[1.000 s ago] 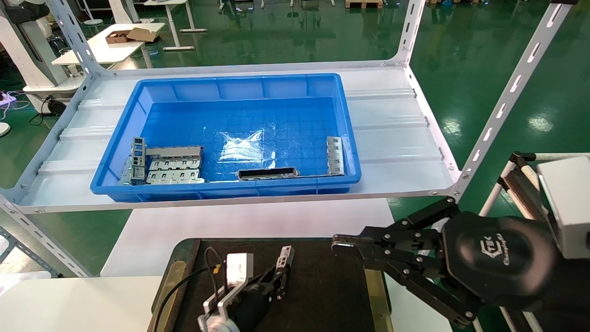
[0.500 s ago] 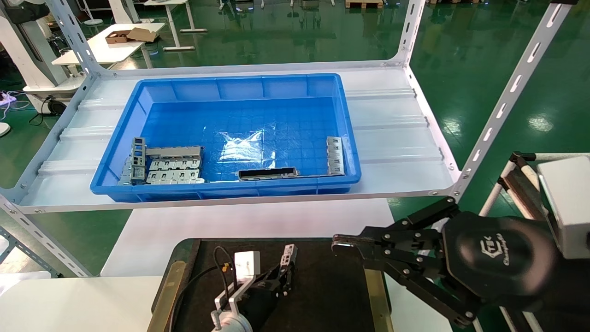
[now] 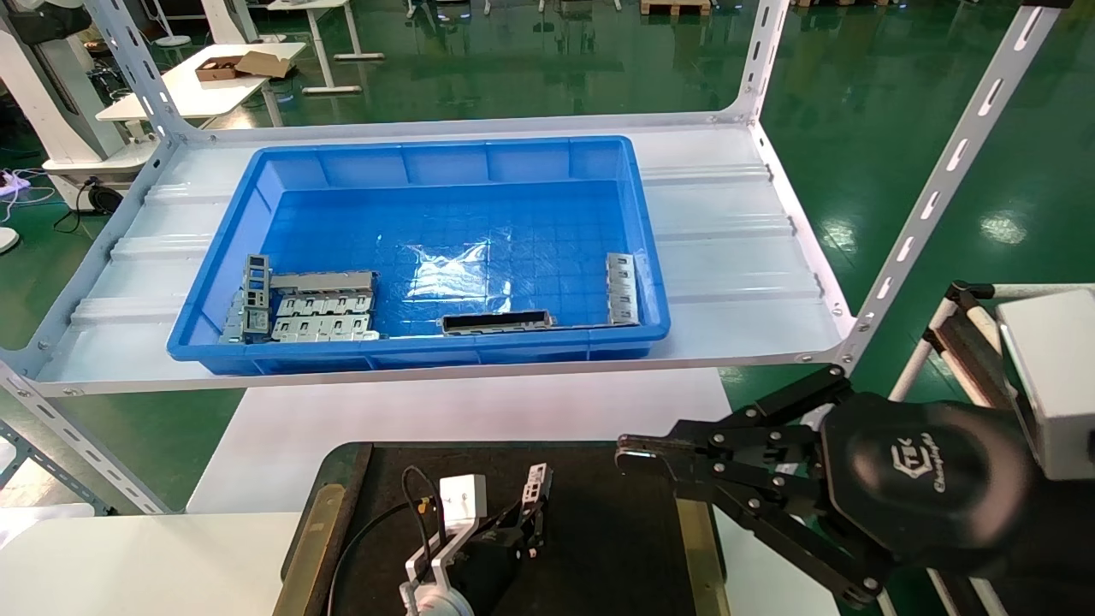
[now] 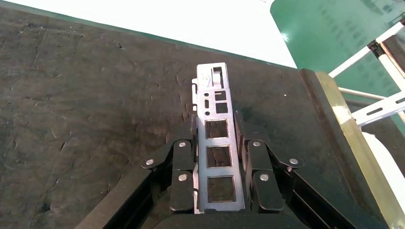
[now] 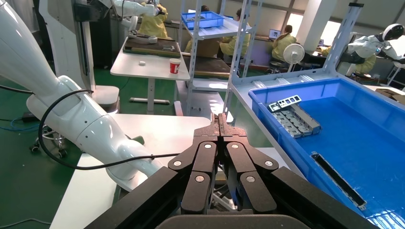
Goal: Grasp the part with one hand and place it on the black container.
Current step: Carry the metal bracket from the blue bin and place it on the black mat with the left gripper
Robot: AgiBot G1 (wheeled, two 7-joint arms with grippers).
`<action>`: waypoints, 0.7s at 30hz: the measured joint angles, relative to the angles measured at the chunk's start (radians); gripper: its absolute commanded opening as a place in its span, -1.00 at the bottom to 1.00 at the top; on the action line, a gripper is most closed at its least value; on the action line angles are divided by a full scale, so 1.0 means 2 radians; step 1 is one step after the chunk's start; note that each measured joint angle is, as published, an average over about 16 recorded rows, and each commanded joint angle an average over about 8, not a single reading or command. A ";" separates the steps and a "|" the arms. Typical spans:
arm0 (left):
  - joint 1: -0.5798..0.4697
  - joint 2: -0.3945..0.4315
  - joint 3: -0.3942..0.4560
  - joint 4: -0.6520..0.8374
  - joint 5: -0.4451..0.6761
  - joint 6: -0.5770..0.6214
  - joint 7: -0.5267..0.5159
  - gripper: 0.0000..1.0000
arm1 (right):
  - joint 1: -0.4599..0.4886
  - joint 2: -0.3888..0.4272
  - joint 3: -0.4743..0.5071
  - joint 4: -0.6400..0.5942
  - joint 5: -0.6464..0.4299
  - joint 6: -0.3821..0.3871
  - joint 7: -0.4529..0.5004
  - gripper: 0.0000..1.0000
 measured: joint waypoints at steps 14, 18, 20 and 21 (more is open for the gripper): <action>-0.008 0.003 0.021 0.018 0.003 -0.006 -0.026 0.40 | 0.000 0.000 0.000 0.000 0.000 0.000 0.000 0.67; -0.011 0.004 0.028 0.021 0.003 -0.008 -0.034 1.00 | 0.000 0.000 0.000 0.000 0.000 0.000 0.000 1.00; -0.013 0.003 0.031 0.021 0.004 -0.008 -0.039 1.00 | 0.000 0.000 -0.001 0.000 0.000 0.000 0.000 1.00; -0.014 0.003 0.032 0.021 0.004 -0.008 -0.041 1.00 | 0.000 0.000 -0.001 0.000 0.000 0.000 0.000 1.00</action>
